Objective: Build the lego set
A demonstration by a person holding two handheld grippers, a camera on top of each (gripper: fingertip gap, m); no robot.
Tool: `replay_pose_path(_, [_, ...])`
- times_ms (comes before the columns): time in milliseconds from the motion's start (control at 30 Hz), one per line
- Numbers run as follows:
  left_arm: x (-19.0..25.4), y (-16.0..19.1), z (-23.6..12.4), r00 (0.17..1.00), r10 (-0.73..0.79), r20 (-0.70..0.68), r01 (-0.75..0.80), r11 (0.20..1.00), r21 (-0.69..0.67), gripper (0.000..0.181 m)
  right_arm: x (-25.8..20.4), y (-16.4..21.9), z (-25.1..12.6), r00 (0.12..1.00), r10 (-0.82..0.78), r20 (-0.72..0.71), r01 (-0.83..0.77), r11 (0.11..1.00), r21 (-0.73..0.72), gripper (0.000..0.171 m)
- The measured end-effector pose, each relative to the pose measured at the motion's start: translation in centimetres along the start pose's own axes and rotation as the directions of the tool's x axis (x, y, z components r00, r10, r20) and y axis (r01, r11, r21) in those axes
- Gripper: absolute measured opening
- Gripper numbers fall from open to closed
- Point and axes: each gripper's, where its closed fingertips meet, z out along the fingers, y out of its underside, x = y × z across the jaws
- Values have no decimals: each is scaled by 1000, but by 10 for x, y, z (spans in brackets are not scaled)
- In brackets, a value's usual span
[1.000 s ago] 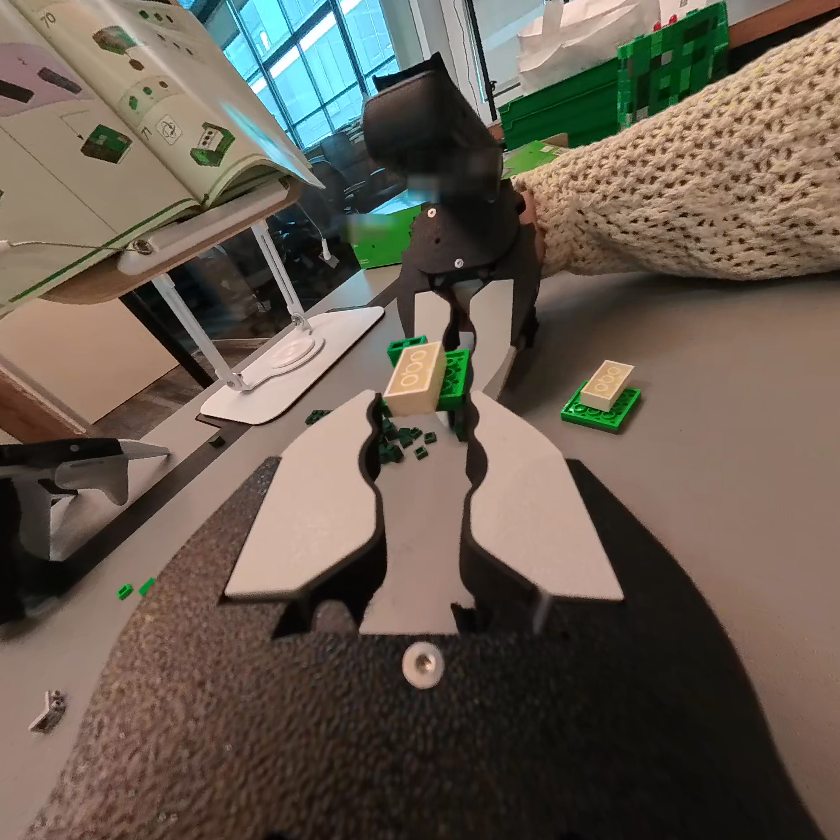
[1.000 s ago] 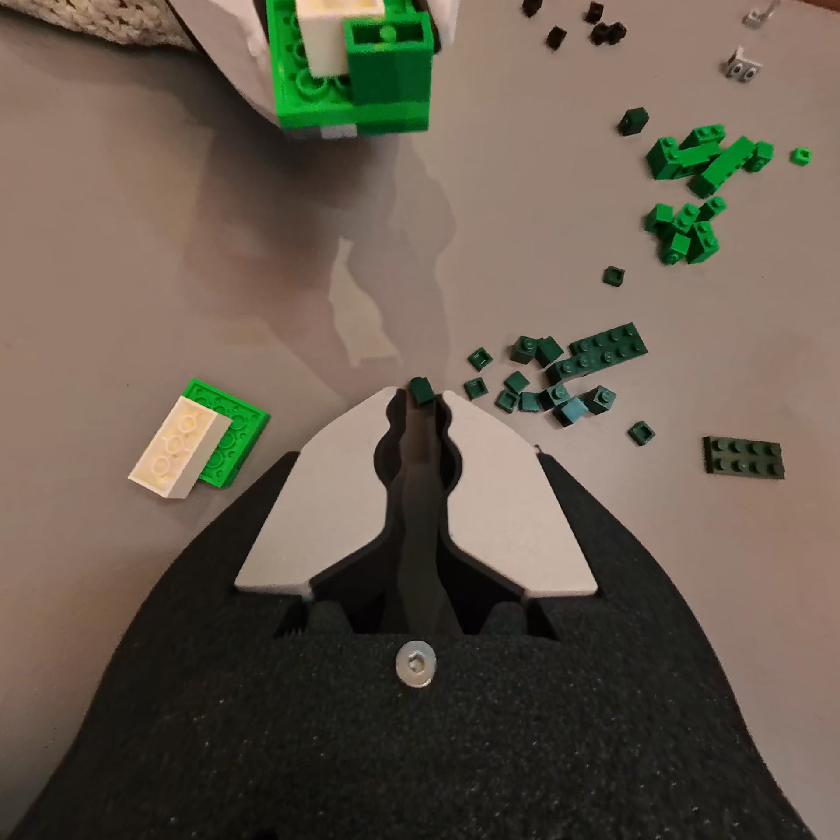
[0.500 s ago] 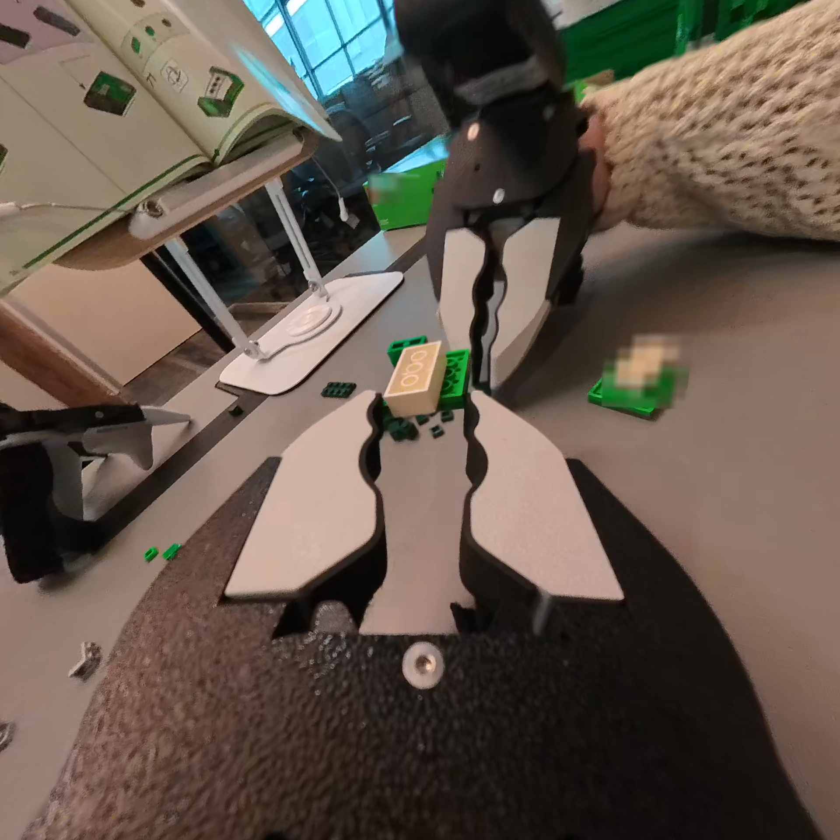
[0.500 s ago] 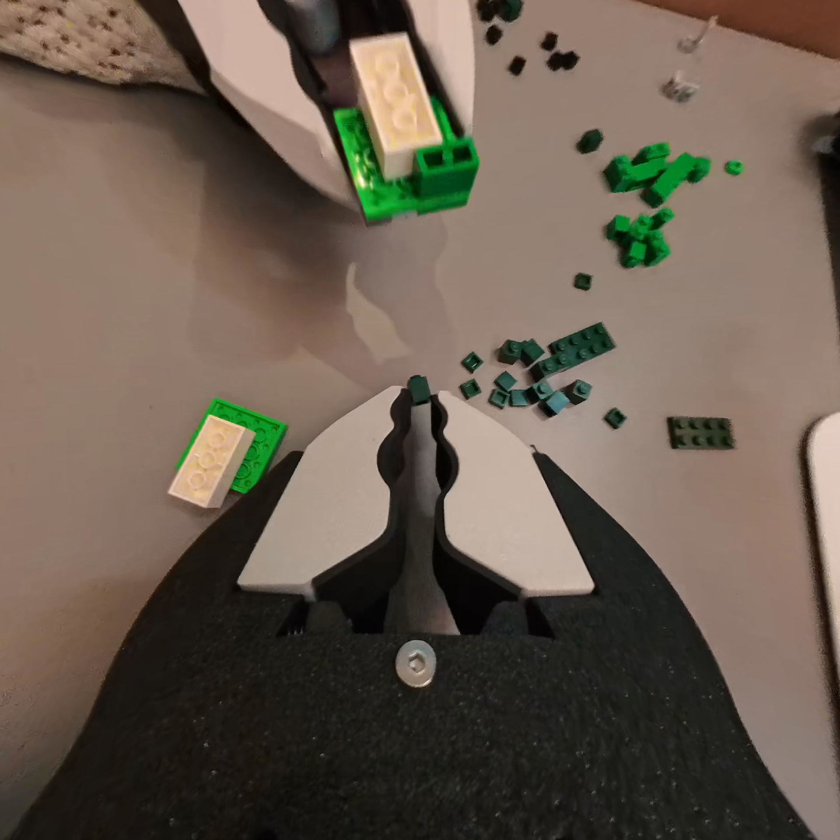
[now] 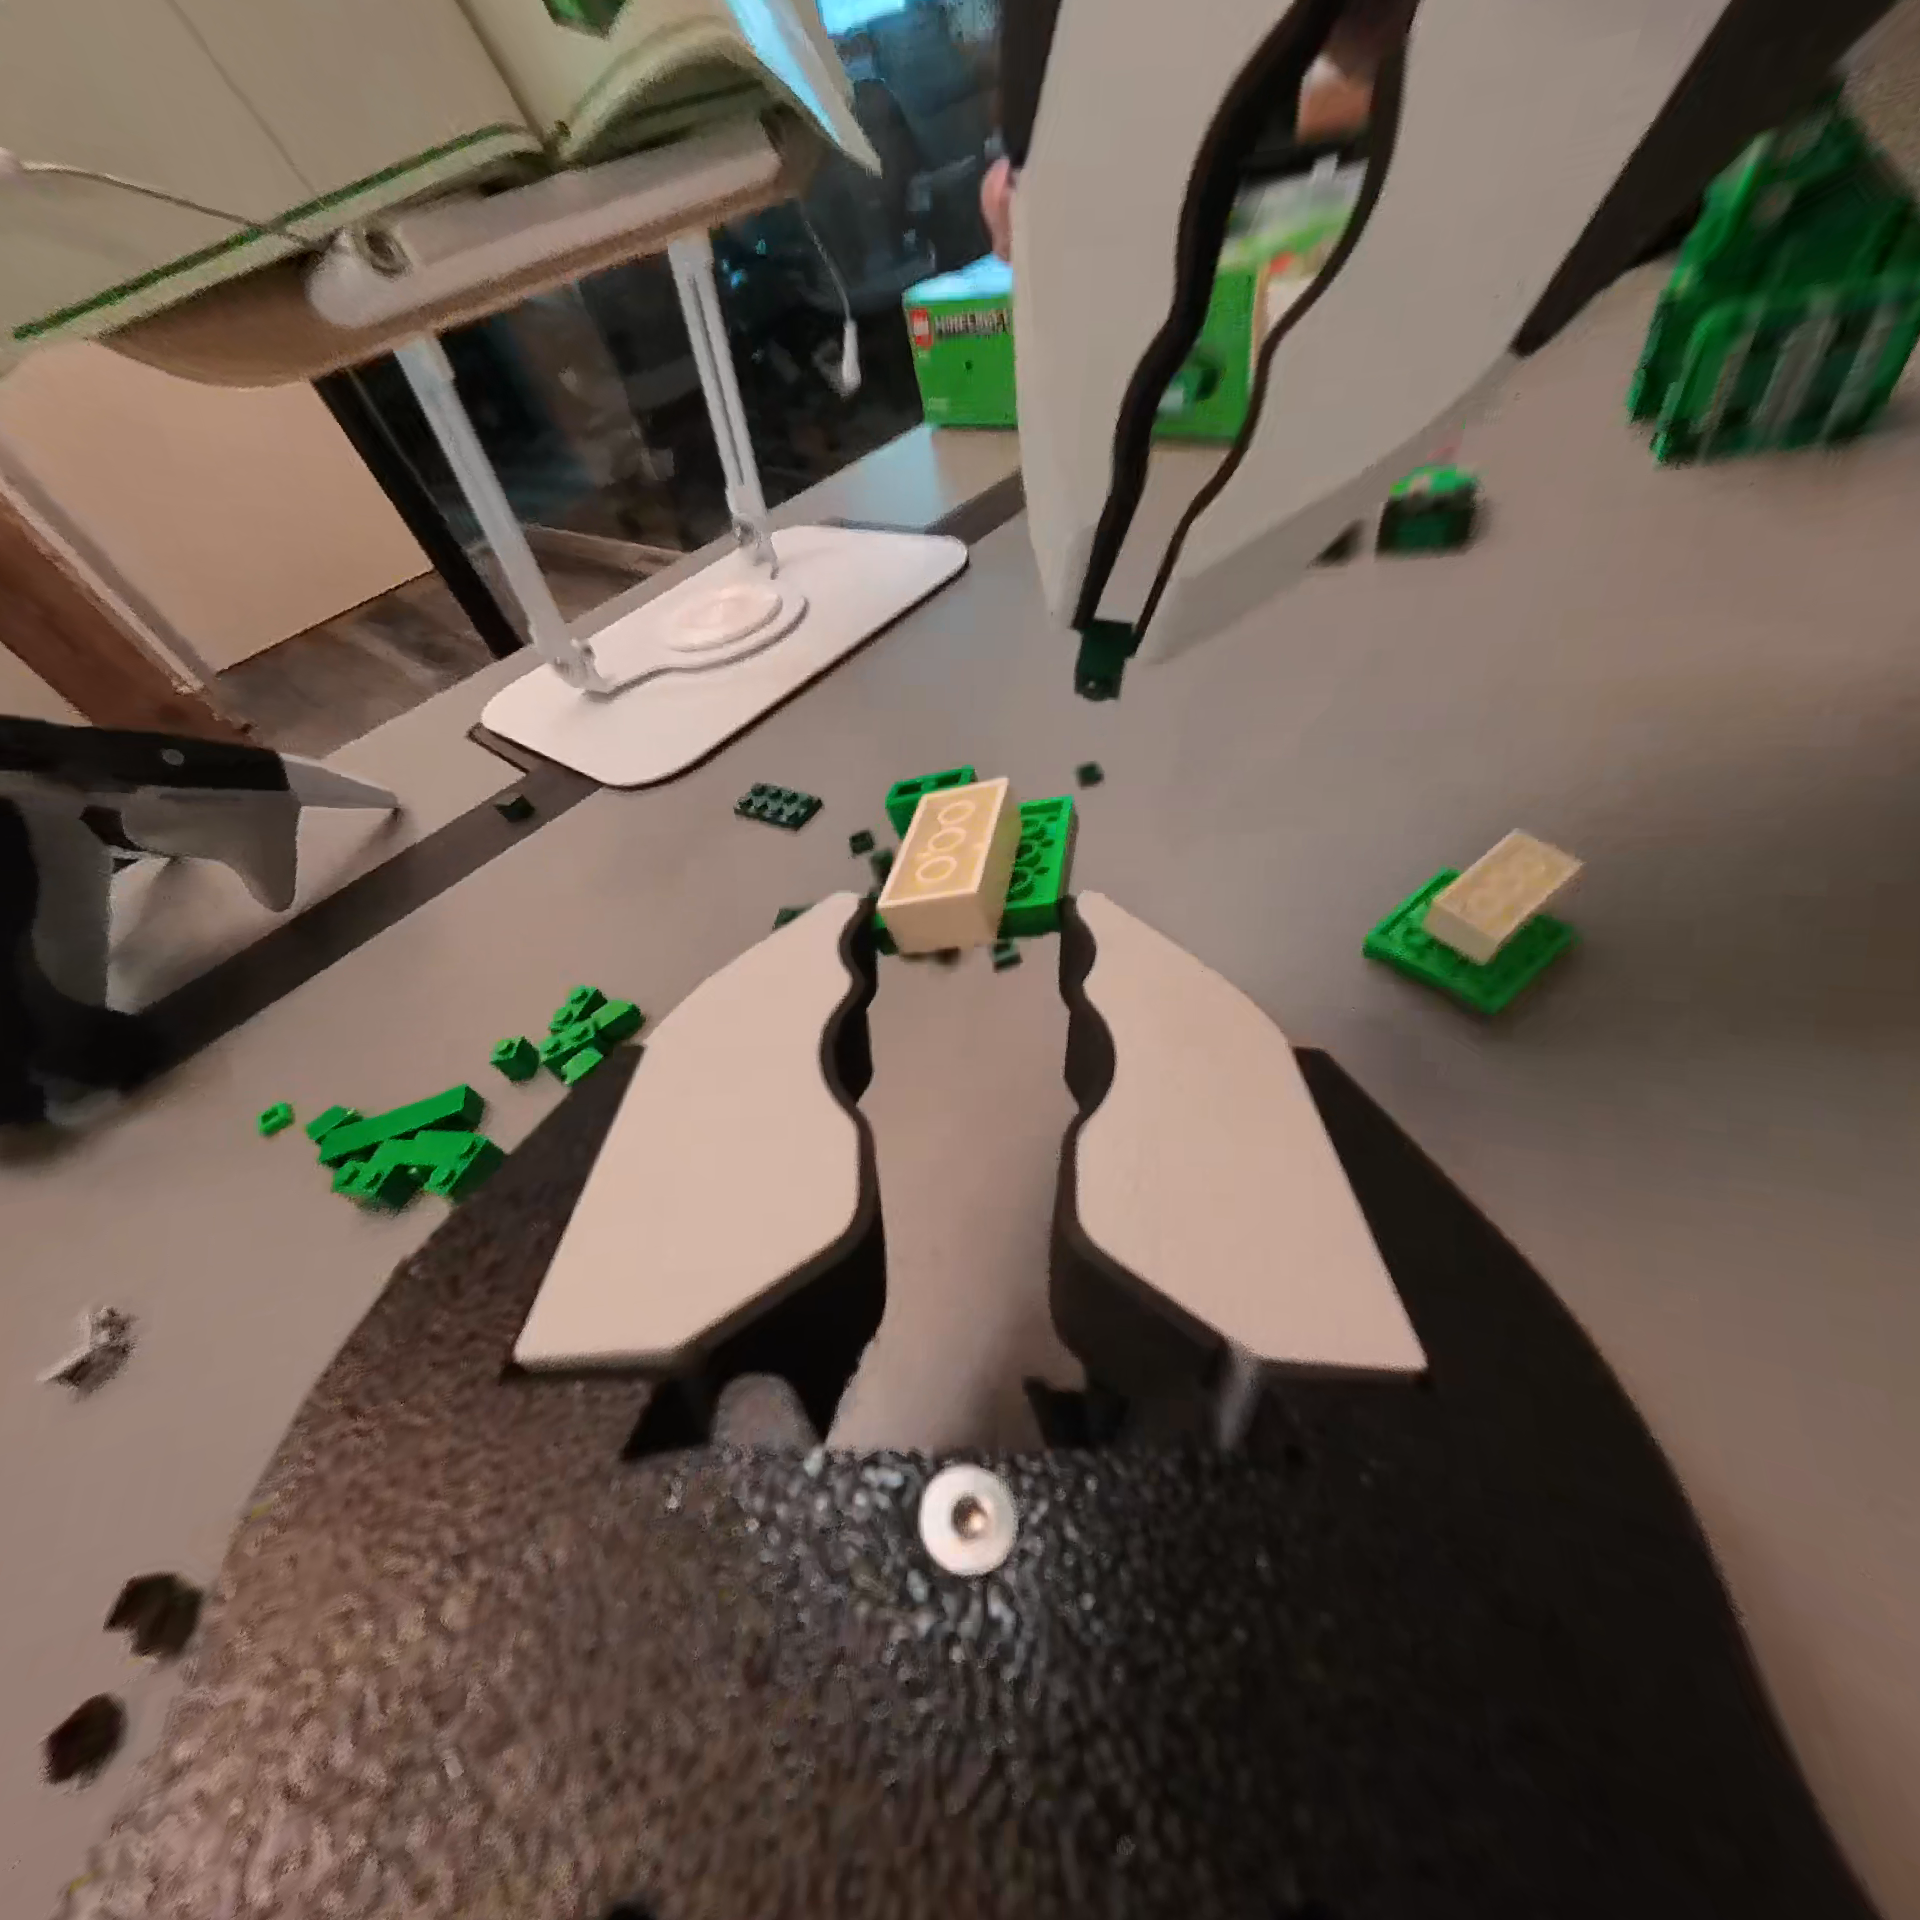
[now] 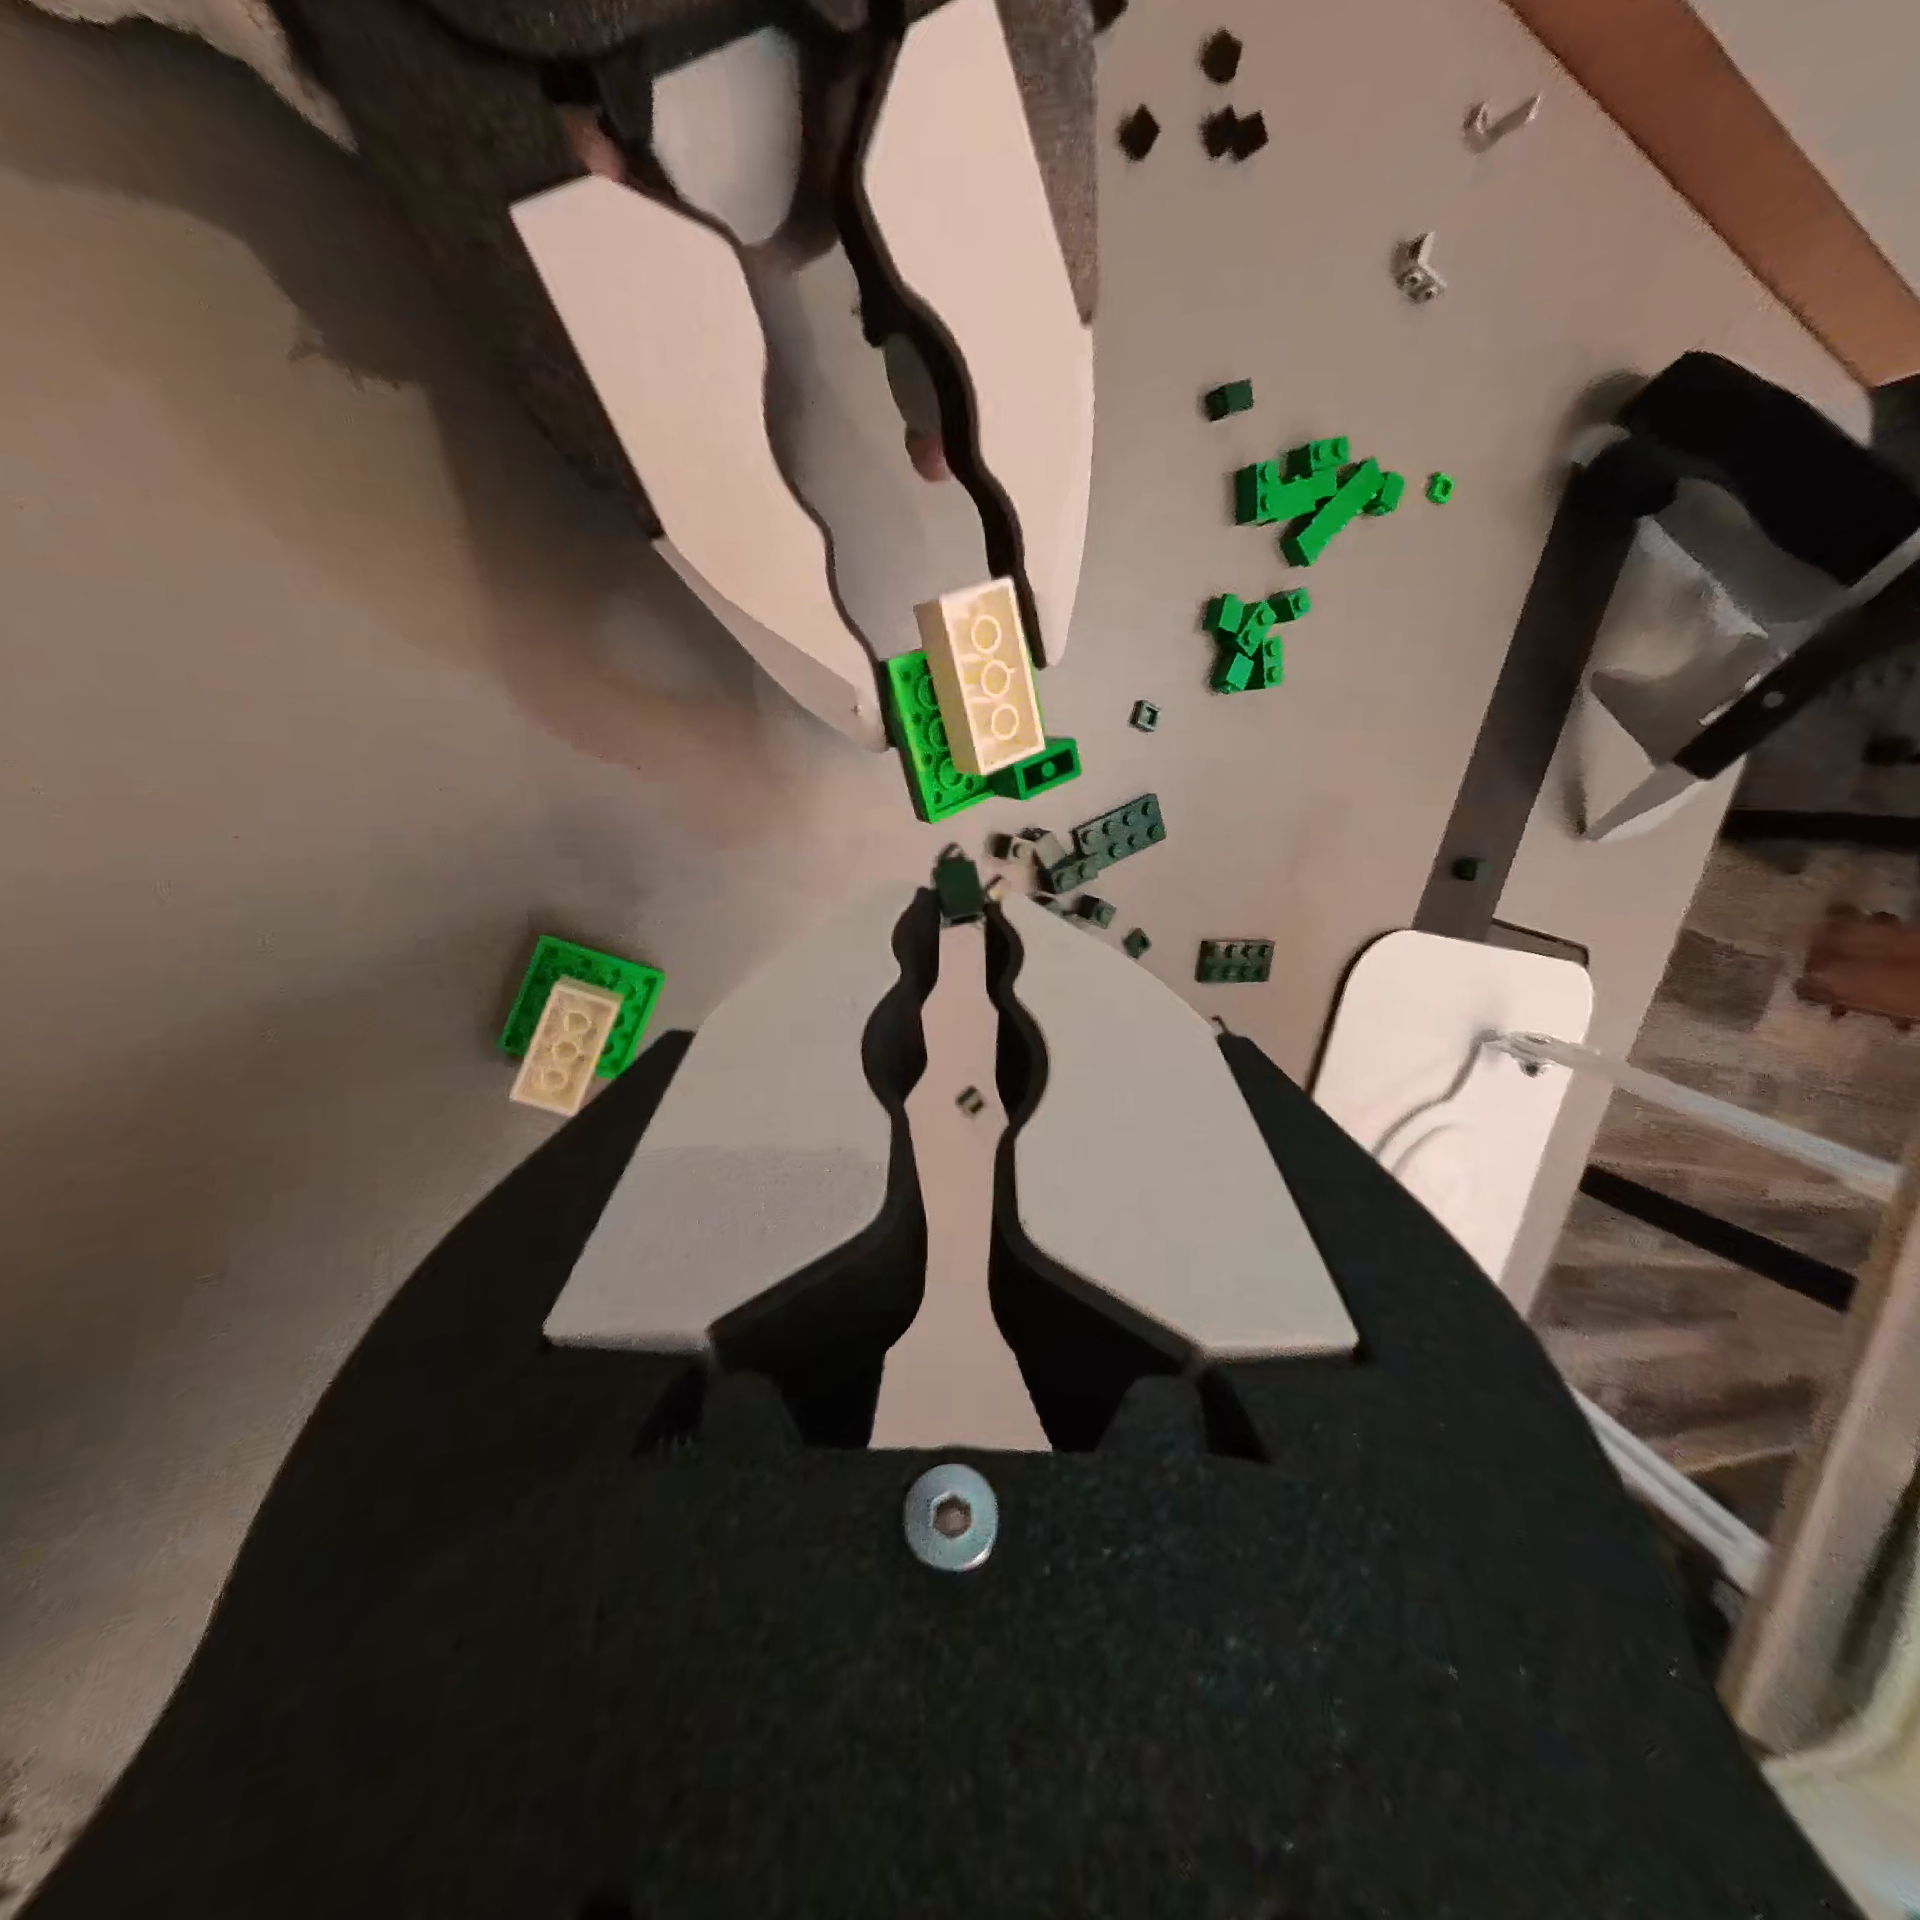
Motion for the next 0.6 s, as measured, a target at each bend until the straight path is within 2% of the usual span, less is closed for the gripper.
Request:
replay_pose_path(100, [-13,-17,-8,991,-108,75,96,985,146,33,11,-8,-19,999,-24,30,25,999,-38,8])
replay_pose_path(233, [-32,-34,-25,942,-260,214,177,923,342,33,23,-30,-33,979,-179,93,187,979,-83,8])
replay_pose_path(400, [-21,-37,-22,955,-196,224,116,938,327,34,36,-47,-30,932,-302,199,338,923,-186,8])
replay_pose_path(600, [-20,-39,-24,960,-191,206,111,932,345,34,36,-41,-23,889,-298,348,403,870,-283,8])
